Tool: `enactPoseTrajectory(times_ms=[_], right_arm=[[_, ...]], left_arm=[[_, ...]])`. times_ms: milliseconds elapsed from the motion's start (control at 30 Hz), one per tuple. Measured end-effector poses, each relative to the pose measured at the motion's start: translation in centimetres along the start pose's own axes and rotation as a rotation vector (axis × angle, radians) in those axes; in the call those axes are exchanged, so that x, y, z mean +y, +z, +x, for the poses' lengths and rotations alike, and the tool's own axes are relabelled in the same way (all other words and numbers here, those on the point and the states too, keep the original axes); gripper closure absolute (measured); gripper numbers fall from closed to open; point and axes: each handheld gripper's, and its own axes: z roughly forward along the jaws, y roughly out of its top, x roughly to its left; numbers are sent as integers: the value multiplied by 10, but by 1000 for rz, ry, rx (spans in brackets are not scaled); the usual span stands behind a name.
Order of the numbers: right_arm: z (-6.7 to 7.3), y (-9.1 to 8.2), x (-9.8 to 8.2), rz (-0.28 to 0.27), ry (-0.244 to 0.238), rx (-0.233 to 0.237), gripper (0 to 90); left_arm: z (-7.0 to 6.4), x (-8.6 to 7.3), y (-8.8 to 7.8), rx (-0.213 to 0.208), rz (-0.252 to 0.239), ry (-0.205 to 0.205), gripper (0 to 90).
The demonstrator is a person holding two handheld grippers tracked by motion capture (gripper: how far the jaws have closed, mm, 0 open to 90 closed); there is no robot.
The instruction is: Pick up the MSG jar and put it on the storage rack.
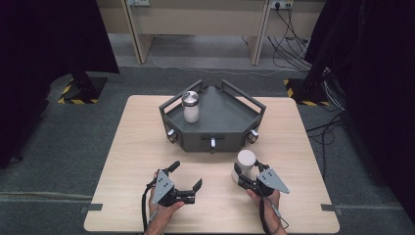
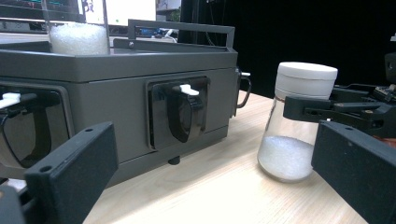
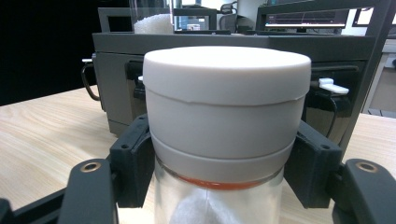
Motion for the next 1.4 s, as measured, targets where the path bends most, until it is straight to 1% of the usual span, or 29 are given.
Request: enactPoseTrajectory(times_ms=[100,233,333,533,767,933,1267,1400], right_arm=[[2,-1,2,5,-8,-5,347],[1,-2,5,12,14,-1,347],[2,-4,8,7,-2,-5,347],[6,-7,15,2,-13,-9,347],[6,-8,20,4,-16,0,346],[6,-10,24,-6,-15,10,346],[5,-14,41,-23,-14,42,344],[6,-13,46,-31,-10,39,344]], left_arm=[[0,0,0,-3,1,1,2],[1,0,0,-1,-4,1,2],[1,0,-1,0,-5,1,3],[1,0,-1,0,-7,3,3],[1,0,-1,2,-5,1,3],[1,0,-1,2,-6,2,3],[2,0,-1,7,-6,-1,3],[2,0,-1,10,-9,-2,3]])
